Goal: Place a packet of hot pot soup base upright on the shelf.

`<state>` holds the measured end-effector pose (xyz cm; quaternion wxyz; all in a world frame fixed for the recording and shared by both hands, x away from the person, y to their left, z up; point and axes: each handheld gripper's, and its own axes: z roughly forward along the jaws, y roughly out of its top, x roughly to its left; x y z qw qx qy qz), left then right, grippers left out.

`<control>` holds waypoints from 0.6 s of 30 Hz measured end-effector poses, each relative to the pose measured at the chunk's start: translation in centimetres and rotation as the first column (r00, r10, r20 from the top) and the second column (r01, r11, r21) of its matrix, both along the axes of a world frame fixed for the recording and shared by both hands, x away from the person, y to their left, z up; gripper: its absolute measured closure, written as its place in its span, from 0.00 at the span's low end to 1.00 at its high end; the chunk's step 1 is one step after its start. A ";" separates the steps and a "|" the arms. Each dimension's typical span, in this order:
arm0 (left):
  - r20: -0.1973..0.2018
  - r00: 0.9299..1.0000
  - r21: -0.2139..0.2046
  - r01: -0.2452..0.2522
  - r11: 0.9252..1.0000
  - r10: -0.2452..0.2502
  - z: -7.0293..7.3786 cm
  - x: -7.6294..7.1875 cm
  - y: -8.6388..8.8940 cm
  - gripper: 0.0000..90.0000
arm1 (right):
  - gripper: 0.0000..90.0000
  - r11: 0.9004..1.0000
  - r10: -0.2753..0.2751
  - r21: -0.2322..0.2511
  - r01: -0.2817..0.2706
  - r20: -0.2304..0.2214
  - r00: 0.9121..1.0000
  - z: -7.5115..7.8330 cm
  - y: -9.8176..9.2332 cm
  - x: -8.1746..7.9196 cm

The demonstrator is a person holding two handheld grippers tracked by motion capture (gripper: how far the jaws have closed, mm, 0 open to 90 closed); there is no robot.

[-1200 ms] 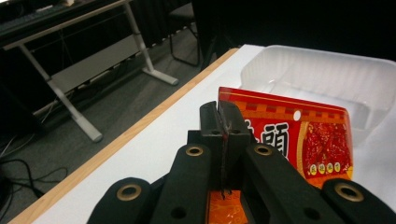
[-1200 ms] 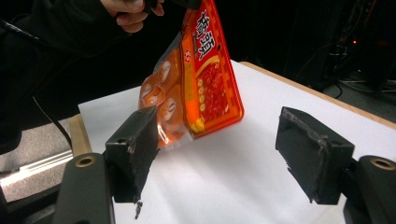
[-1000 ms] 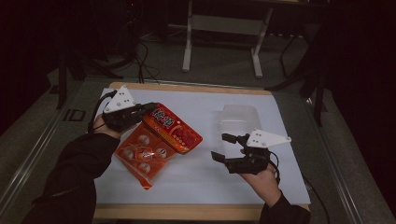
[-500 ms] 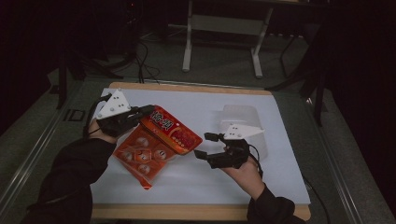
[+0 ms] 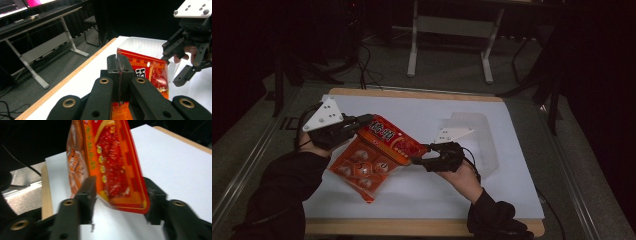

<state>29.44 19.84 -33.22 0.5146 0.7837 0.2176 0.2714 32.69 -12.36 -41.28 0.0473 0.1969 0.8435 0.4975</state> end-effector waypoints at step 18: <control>0.007 1.000 -0.038 0.027 0.999 -0.027 0.6 -0.6 0.8 1.00 | 1.00 0.989 0.150 -0.017 -0.150 -0.017 0.989 1.7 1.1 -1.3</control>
